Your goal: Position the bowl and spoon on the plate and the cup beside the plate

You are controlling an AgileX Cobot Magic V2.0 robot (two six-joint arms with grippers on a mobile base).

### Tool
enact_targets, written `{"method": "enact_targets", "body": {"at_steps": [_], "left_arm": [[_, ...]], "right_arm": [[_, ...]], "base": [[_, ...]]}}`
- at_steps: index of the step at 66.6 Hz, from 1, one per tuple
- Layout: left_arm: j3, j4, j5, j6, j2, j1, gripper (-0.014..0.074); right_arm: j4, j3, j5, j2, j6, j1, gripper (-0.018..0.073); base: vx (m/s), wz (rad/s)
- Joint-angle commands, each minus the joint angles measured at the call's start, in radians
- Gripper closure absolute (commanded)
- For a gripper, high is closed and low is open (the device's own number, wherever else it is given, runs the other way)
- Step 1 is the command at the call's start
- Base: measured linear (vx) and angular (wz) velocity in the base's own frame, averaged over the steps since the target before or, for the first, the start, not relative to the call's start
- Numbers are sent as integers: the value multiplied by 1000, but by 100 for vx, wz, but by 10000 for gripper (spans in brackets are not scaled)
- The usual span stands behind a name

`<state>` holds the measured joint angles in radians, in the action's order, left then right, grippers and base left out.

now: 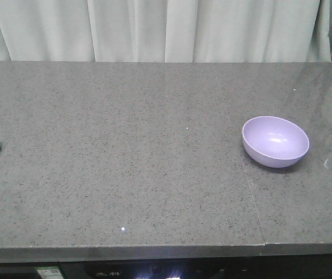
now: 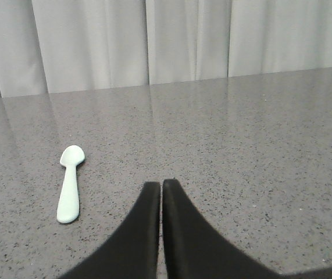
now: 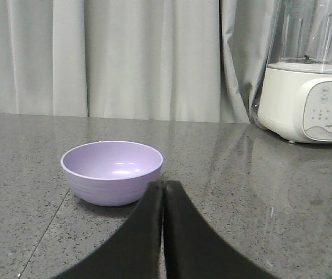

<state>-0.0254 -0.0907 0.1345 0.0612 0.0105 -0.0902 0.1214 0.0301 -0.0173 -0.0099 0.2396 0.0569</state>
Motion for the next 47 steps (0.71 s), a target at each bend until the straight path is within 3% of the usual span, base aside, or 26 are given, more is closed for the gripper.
{"method": "enact_targets", "body": {"at_steps": [1,47], "left_arm": [[-30,-9,-76,-8,17,-1,602],[-30,-9,-76,-8,17,-1,602]], "right_arm": [[-3,13,71,-11,4,6,564],[-3,13,71,-11,4,6,564]], "base": [[4,-1],[3,-1]]}}
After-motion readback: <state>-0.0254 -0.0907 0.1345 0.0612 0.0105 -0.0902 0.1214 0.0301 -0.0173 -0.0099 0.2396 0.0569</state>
